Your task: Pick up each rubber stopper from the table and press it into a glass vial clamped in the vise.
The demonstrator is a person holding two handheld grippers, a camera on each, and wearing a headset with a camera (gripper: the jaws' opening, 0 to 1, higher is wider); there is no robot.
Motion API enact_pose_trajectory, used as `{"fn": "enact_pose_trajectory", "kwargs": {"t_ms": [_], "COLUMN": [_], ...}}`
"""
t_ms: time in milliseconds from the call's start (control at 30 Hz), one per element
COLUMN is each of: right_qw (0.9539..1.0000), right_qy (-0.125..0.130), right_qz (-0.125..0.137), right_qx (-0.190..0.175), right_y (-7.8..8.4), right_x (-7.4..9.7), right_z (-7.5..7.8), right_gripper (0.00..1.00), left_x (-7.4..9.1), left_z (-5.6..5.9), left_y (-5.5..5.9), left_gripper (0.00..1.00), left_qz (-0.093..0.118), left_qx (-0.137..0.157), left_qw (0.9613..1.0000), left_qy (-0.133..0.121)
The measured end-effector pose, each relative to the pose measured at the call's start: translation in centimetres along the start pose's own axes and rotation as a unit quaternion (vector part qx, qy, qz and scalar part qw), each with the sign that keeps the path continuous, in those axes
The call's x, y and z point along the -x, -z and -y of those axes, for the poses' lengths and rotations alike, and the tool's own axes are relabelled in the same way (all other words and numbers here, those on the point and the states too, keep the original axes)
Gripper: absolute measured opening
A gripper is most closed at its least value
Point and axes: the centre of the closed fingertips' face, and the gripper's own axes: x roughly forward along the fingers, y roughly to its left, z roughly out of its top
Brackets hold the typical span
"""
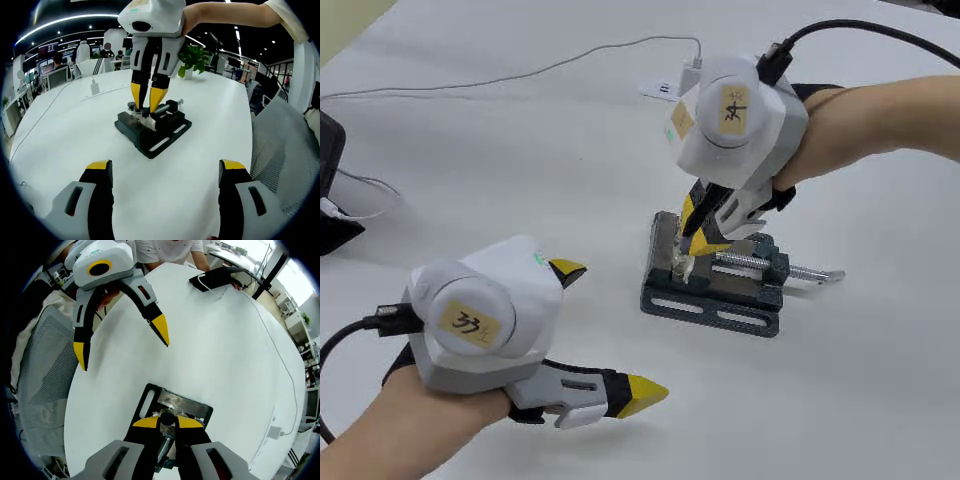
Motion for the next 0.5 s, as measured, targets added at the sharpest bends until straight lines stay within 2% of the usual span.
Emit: {"fn": "enact_pose_trajectory", "kwargs": {"t_ms": [333,433,500], "right_qw": [1.0,0.9994,0.9997], "right_qy": [-0.001,0.001,0.002], "right_qz": [0.003,0.004,0.003], "right_qx": [0.004,-0.033,-0.026], "right_y": [-0.01,-0.14,-0.23], "right_x": [-0.03,-0.1,-0.07], "right_z": [-0.01,-0.01,-0.2], "right_gripper": [0.07,0.06,0.06], "left_x": [-0.09,-0.12,-0.16], "left_z": [0.04,0.05,0.08], "left_y": [0.08,0.04,0.08], "left_gripper": [0.85,0.85,0.85], "left_qz": [-0.001,0.0,0.0], "left_qx": [0.001,0.003,0.002], "left_qw": [1.0,1.0,1.0], "left_qy": [0.002,0.002,0.002]}}
